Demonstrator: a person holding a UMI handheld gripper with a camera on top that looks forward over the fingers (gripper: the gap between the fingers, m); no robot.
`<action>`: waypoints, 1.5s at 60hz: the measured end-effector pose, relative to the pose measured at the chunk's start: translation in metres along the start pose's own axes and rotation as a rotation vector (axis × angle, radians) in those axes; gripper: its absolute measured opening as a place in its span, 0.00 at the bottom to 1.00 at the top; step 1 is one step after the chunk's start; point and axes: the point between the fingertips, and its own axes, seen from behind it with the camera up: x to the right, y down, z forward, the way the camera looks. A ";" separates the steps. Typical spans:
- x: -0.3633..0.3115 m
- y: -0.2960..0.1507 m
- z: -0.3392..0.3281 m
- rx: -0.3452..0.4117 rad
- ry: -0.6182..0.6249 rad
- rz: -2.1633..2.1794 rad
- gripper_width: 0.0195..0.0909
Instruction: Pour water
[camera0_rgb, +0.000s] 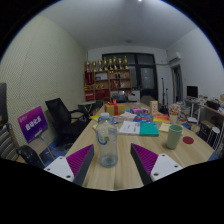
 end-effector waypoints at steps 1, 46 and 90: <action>-0.003 0.000 0.008 0.001 0.002 -0.001 0.87; -0.022 0.030 0.183 -0.025 -0.069 -0.104 0.42; 0.189 -0.124 0.159 -0.046 -0.523 2.045 0.34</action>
